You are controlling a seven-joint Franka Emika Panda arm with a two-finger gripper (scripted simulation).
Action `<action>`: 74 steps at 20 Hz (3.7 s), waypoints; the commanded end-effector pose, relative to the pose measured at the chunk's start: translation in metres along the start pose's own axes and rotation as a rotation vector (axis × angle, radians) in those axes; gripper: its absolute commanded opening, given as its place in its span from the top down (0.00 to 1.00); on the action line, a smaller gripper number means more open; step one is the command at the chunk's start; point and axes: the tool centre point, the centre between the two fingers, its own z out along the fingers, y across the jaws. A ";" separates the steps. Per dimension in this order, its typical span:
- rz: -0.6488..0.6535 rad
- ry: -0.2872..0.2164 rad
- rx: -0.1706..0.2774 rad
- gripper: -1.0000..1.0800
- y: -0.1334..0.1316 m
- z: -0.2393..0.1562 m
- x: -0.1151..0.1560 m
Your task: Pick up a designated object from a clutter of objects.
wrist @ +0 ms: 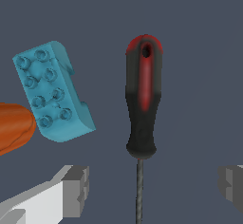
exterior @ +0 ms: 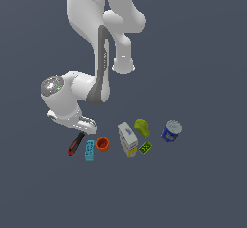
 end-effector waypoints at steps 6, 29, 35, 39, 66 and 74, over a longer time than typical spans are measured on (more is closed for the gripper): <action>0.000 0.000 0.000 0.04 0.000 0.009 0.000; 0.001 0.001 0.000 1.00 0.001 0.051 0.000; 0.001 0.000 0.000 1.00 0.000 0.047 -0.003; 0.001 0.000 0.000 1.00 -0.001 0.036 -0.008; 0.002 0.001 0.000 1.00 -0.020 -0.148 -0.103; 0.002 0.001 -0.002 1.00 -0.026 -0.215 -0.136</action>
